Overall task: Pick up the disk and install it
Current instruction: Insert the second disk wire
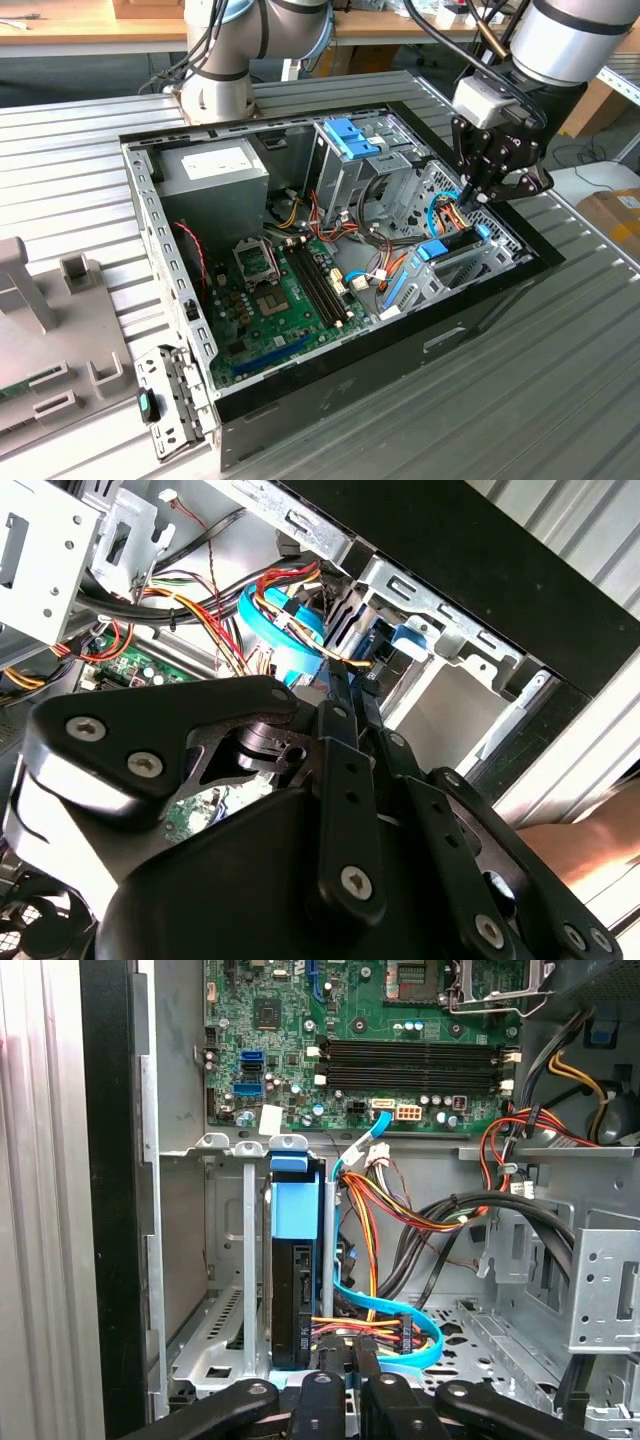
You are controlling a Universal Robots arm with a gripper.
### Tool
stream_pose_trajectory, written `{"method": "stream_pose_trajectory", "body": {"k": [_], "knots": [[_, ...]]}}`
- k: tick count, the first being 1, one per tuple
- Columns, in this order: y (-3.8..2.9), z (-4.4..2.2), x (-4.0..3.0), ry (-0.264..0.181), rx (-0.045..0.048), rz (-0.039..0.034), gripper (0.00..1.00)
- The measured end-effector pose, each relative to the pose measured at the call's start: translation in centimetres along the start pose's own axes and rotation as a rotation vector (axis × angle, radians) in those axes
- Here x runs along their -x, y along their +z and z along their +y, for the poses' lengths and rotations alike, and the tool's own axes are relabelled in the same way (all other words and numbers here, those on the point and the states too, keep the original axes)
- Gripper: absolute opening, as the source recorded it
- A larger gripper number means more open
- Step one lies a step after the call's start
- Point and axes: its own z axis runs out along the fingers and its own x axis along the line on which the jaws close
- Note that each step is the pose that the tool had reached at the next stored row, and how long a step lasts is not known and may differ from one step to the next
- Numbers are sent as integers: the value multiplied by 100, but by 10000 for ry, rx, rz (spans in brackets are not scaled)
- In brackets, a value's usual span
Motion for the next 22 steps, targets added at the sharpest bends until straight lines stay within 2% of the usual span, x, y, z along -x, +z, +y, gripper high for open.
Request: {"method": "stream_pose_trajectory", "body": {"k": [2, 4, 6, 9, 10, 11, 13, 16, 17, 19, 20, 22], "knots": [[1, 1, -7, 2, -1, -13, 16], [-1, 13, -41, 8, -10, -83, 16], [-5, 64, -114, 1, -40, -124, 16], [-14, 168, -153, 1, -64, -126, 16], [-14, 178, -158, -6, -92, -128, 16], [-12, 180, -160, -28, -145, -134, 16], [-7, 194, -171, -114, -401, -169, 16], [-1, 229, -200, -125, -666, -170, 16], [6, 261, -222, -128, -826, -178, 16], [4, 354, -241, -125, -936, -216, 16], [5, 379, -242, -116, -985, -297, 16], [4, 391, -242, -115, -1046, -362, 16]]}}
